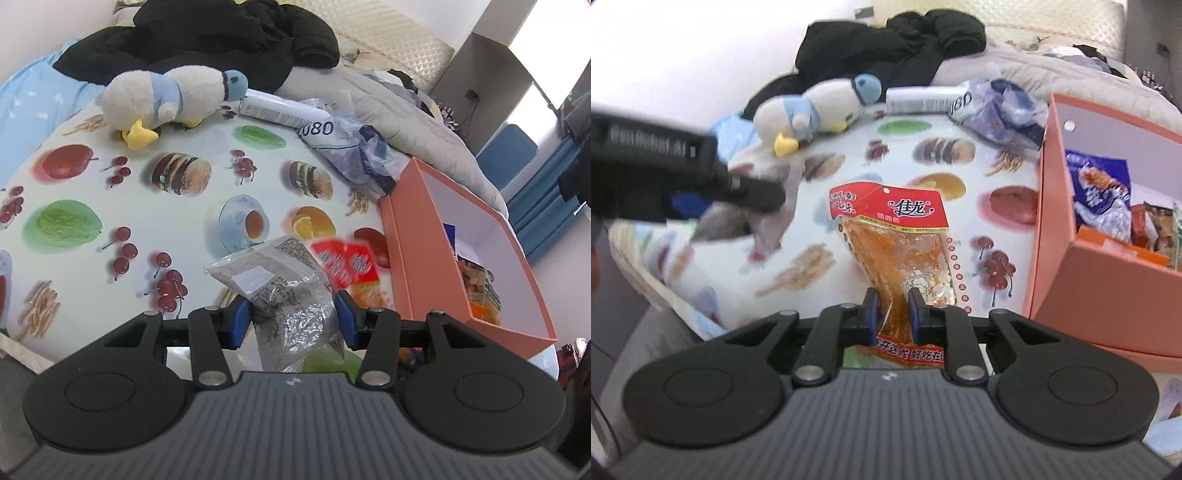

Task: Organize snacks
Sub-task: 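Carry both held packs over the pink box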

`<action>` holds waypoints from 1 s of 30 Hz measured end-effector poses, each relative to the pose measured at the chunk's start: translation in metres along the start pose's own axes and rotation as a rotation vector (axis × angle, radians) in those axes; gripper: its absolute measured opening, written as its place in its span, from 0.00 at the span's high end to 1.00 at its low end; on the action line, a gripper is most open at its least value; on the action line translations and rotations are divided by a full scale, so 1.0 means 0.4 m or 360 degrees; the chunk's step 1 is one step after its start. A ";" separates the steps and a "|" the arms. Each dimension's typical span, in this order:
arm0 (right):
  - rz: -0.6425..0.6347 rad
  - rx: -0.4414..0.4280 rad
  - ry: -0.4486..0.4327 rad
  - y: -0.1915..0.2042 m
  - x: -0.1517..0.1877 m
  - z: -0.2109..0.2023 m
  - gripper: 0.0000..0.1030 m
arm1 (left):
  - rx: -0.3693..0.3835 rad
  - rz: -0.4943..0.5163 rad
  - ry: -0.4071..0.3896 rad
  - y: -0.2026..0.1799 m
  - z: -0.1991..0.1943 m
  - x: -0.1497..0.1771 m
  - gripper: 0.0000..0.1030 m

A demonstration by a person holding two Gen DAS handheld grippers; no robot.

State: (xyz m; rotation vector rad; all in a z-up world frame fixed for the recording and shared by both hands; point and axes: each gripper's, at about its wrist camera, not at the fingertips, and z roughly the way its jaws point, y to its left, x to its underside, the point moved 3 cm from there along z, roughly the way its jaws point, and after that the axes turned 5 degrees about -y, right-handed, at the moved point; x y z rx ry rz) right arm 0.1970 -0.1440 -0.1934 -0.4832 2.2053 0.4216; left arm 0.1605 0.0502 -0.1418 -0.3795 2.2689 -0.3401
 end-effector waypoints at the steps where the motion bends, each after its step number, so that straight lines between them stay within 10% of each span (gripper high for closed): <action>1: 0.0010 -0.0005 -0.0023 0.003 -0.009 -0.015 0.80 | 0.0000 0.0006 -0.0005 -0.002 -0.012 0.000 0.48; 30: 0.0253 0.0304 -0.0460 -0.103 -0.066 -0.425 0.81 | 0.0410 0.0271 -0.0021 -0.304 -0.150 0.040 0.48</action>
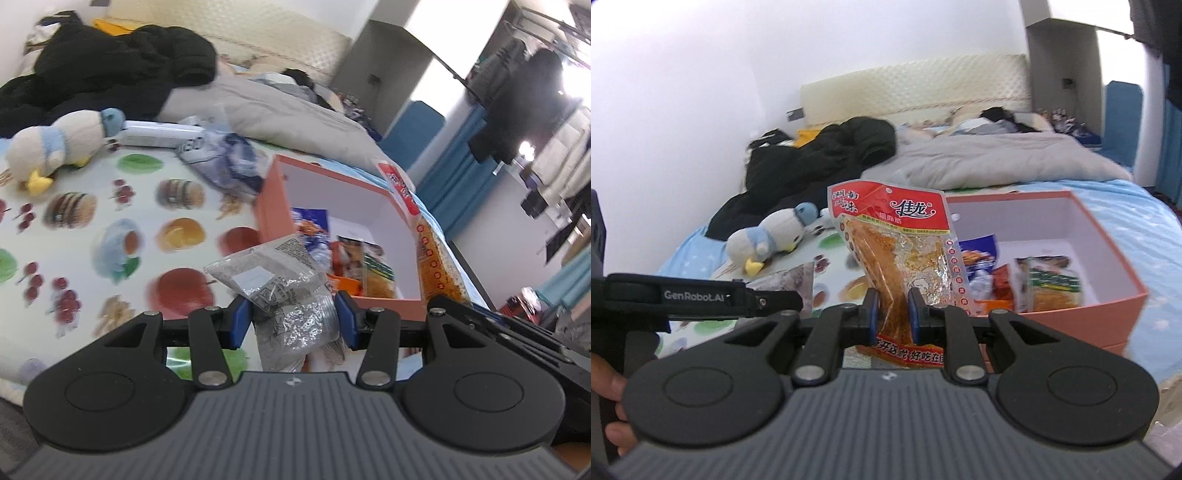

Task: Organize snacks
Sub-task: 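Carry both held packs over the pink box, then open both grippers to drop the packs into the pink box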

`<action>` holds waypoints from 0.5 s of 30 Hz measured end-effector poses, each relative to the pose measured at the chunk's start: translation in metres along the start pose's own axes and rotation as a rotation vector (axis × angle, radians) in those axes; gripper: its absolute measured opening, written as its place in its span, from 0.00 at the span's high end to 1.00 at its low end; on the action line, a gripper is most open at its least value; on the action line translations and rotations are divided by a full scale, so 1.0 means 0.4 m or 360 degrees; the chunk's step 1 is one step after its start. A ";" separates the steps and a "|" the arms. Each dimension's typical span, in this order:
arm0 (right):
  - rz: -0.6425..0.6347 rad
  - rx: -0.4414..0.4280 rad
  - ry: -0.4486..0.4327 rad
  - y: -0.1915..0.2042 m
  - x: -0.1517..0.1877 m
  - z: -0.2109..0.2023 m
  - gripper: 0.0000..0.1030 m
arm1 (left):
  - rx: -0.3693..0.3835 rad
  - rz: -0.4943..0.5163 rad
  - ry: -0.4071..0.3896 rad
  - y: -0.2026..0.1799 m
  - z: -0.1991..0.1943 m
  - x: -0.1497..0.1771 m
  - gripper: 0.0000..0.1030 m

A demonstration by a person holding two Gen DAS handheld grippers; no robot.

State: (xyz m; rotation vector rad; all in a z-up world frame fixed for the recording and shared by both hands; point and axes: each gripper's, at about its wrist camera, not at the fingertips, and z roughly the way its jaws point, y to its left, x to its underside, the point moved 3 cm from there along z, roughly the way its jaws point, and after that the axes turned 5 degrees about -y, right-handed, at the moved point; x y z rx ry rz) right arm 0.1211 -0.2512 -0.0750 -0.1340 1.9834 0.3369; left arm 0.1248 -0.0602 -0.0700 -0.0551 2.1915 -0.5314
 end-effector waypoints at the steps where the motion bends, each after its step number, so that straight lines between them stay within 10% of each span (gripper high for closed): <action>1: 0.0001 0.0018 -0.0008 -0.010 -0.002 -0.010 0.81 | 0.0021 0.0014 0.0007 -0.016 0.008 0.000 0.48; 15: 0.0103 0.0173 -0.0046 -0.168 -0.023 0.023 0.80 | 0.0180 0.0159 0.0095 -0.163 0.212 -0.075 0.48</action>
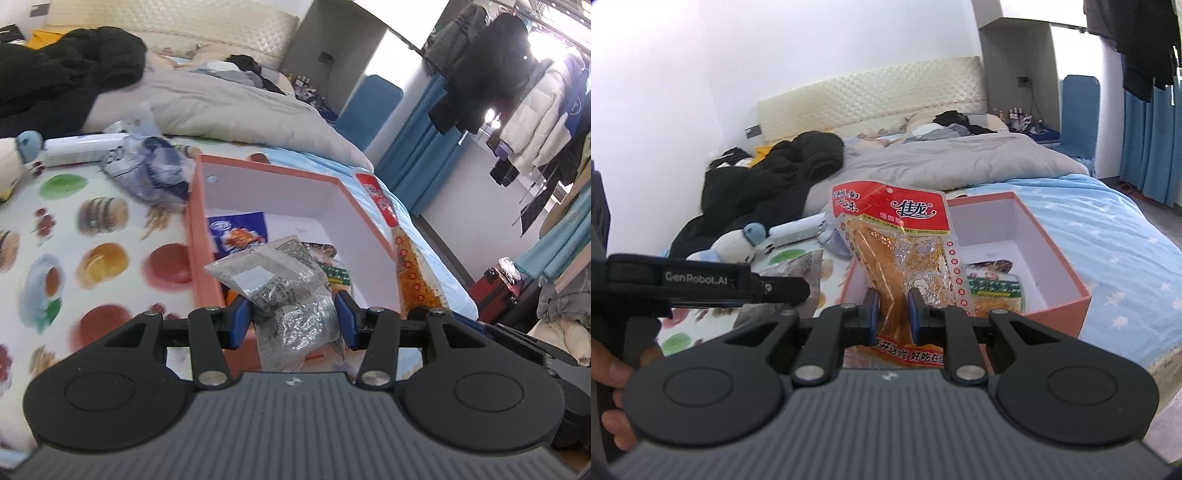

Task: Organize snacks
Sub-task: 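Open both grippers to drop the packs into the pink box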

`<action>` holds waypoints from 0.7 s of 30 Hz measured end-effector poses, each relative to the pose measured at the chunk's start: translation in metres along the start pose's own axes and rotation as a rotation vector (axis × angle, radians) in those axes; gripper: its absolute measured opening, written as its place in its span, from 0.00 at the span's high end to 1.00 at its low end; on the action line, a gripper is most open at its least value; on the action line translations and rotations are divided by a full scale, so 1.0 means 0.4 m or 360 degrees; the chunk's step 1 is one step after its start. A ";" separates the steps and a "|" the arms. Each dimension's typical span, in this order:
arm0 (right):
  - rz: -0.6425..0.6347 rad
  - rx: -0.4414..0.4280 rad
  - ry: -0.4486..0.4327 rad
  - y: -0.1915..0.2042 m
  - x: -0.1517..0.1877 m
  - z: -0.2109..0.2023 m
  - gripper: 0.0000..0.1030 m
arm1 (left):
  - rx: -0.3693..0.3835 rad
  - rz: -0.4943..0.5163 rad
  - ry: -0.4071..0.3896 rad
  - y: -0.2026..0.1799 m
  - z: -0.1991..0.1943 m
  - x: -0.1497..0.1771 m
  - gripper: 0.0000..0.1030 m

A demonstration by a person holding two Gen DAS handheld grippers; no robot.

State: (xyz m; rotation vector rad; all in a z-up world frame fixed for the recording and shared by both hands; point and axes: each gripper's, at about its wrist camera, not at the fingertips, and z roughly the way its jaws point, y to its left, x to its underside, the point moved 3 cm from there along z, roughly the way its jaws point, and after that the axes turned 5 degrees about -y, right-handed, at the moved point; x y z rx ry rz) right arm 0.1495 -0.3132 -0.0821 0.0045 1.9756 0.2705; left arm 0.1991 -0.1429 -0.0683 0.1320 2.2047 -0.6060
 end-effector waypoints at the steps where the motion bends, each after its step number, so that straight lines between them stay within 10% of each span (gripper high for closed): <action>1: 0.0002 0.0002 -0.0002 -0.009 -0.005 0.014 0.80 | 0.0005 0.0014 0.0009 -0.005 0.025 -0.009 0.48; 21: 0.0110 0.0033 0.0165 -0.205 0.019 0.369 0.80 | -0.0084 0.0112 0.0233 0.049 0.466 -0.117 0.55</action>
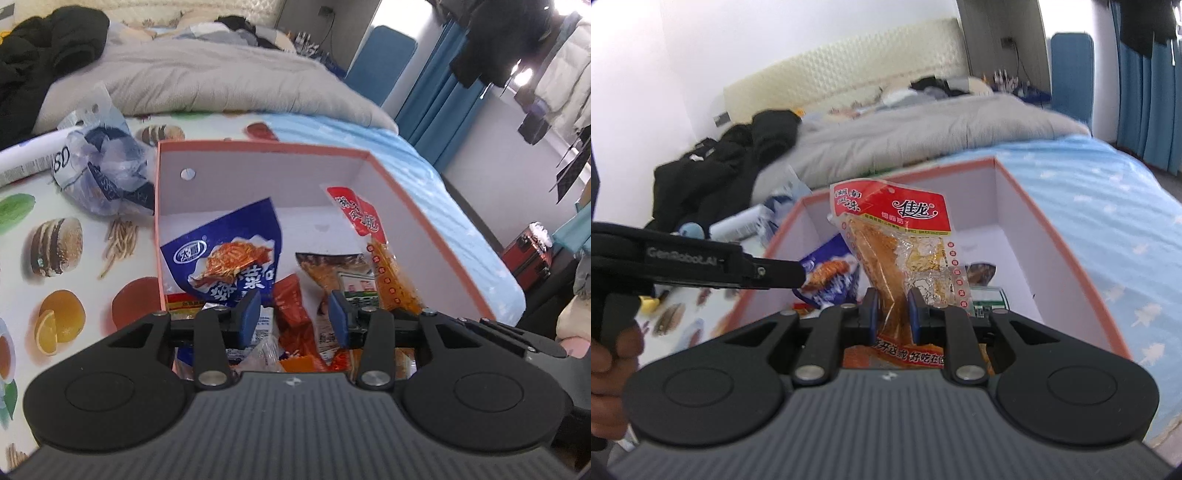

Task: Organize snacks
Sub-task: 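Open both grippers to drop the packs into the pink box, then pull both tools back from the pink box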

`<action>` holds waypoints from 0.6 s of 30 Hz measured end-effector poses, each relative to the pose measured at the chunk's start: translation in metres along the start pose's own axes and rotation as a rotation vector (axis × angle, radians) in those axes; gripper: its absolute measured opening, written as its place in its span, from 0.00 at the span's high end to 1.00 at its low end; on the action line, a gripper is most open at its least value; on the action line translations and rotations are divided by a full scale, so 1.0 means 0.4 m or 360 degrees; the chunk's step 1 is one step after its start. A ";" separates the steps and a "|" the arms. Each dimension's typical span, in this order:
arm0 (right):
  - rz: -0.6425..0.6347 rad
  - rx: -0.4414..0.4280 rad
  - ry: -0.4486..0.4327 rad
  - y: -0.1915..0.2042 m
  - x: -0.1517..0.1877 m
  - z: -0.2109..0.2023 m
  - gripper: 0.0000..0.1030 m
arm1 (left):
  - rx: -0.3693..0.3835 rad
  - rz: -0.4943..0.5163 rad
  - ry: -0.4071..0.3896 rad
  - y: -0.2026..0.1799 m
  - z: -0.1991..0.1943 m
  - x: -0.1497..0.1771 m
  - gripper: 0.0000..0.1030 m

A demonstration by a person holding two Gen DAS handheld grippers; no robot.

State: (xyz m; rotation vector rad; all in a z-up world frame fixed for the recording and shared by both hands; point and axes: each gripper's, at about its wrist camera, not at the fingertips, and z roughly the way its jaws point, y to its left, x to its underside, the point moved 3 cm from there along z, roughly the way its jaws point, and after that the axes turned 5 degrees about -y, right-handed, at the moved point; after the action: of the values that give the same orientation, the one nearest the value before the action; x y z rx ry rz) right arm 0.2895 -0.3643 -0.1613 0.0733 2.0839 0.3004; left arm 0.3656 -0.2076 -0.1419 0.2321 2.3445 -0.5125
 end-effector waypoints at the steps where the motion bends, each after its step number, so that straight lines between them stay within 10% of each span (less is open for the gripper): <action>1: 0.0006 0.0001 0.0023 -0.005 0.003 0.015 0.79 | -0.0004 -0.0003 0.0008 0.003 0.007 0.004 0.55; 6: 0.0018 0.0025 0.0086 -0.020 0.011 0.061 0.75 | -0.0011 -0.0013 0.0027 0.018 0.032 0.010 0.55; 10: 0.0084 0.0088 0.0080 -0.030 0.009 0.065 0.25 | -0.0029 -0.0018 -0.0001 0.015 0.000 0.003 0.54; 18: 0.0098 0.0073 -0.0041 0.002 -0.031 -0.028 0.27 | 0.0001 0.0032 -0.0112 -0.016 -0.147 -0.007 0.54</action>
State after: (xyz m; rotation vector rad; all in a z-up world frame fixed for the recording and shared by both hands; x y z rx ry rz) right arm 0.2862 -0.3676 -0.1454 0.1682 2.0657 0.2872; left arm 0.3296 -0.1885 -0.0986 0.2342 2.2716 -0.5035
